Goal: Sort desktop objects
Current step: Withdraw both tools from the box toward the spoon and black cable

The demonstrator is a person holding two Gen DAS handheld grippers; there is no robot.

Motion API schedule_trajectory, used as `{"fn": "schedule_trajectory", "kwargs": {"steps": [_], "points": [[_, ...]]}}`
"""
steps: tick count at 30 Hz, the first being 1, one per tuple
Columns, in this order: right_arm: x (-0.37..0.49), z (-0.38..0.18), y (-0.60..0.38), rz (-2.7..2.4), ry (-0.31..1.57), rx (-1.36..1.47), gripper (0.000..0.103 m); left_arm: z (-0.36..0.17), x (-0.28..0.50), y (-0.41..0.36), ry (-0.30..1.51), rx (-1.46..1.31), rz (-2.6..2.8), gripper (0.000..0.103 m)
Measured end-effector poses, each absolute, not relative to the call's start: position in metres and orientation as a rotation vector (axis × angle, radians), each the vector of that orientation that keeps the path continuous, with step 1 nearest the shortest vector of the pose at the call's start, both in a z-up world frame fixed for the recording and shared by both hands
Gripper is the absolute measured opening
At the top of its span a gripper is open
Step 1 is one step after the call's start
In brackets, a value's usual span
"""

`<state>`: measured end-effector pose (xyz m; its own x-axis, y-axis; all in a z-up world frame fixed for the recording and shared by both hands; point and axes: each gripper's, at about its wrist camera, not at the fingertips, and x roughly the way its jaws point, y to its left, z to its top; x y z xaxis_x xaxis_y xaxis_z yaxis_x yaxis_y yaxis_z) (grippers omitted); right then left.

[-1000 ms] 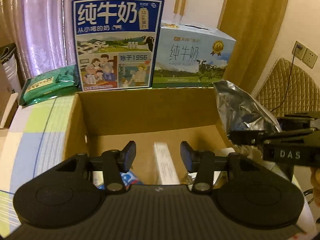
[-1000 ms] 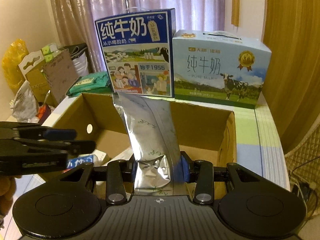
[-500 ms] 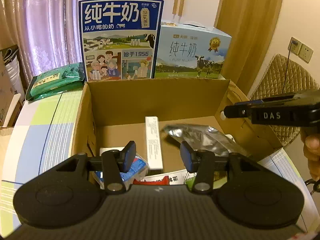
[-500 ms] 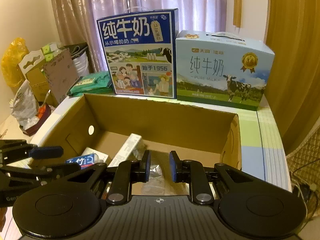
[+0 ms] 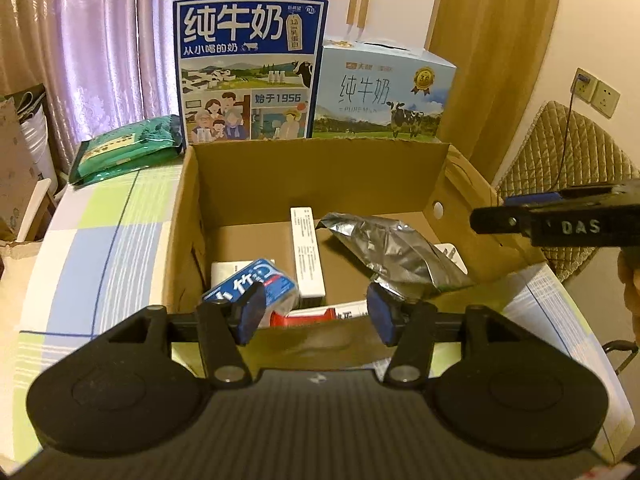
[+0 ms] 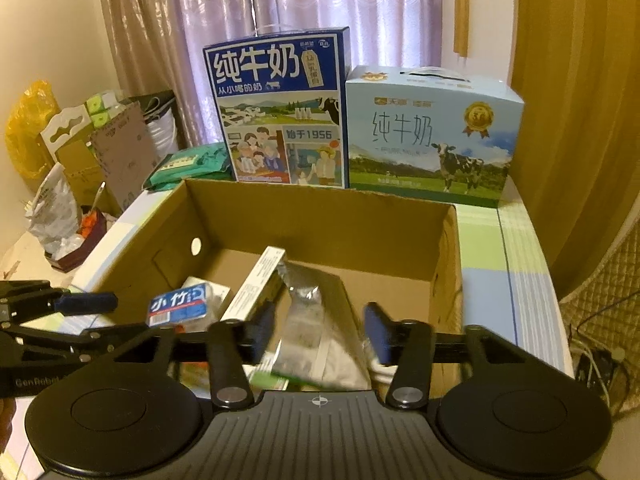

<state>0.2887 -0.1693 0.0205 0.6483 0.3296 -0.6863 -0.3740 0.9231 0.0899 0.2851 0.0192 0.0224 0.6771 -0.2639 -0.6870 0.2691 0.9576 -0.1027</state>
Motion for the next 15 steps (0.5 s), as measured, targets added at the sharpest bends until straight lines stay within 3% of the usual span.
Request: {"fn": "schedule_trajectory", "kwargs": {"steps": [7,15], "points": [[0.245,0.025,-0.174,0.421,0.781,-0.057,0.080,0.034,0.249,0.029,0.771,0.020,-0.303,0.069],[0.201,0.019,-0.179,0.447,0.805,-0.021,0.091,0.034,0.207,0.047,0.784,0.070,-0.274,0.088]]}}
